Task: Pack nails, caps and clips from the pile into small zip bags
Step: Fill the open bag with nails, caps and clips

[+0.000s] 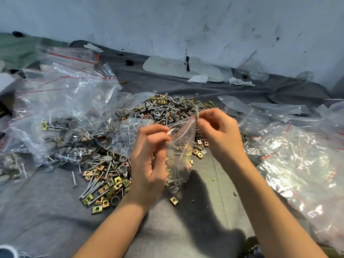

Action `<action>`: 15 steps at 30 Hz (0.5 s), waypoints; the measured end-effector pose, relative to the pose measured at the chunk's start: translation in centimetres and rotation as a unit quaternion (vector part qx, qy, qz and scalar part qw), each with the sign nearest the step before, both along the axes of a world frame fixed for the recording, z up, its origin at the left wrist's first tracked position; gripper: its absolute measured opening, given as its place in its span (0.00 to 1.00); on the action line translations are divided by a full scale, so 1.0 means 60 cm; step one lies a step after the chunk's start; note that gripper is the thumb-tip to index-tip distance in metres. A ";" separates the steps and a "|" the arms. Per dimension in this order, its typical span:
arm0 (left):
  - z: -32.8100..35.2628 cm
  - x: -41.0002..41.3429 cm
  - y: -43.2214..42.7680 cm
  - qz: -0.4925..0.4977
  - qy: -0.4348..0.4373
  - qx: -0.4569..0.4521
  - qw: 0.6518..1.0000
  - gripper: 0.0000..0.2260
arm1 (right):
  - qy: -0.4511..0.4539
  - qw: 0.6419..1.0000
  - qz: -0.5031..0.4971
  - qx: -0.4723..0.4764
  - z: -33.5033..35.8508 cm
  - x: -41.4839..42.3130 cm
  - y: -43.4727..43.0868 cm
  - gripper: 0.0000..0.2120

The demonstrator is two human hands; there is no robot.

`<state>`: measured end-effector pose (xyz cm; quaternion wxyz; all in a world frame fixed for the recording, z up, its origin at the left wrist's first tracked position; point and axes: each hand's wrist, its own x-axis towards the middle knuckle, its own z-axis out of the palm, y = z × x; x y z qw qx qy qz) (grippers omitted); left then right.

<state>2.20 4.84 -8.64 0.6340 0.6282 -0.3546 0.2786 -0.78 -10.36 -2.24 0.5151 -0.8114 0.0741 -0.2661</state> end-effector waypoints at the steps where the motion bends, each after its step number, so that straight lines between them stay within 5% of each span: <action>1: -0.001 0.001 0.000 -0.001 -0.004 0.003 1.000 0.07 | -0.048 0.998 0.027 0.025 0.012 -0.009 0.003 0.07; 8: -0.001 0.000 -0.003 -0.029 -0.028 0.015 0.999 0.08 | -0.131 0.987 0.081 0.054 0.039 -0.042 0.030 0.06; 15: 0.002 -0.005 -0.004 -0.046 -0.039 0.028 0.998 0.08 | -0.046 0.988 0.059 -0.136 0.030 -0.042 0.034 0.03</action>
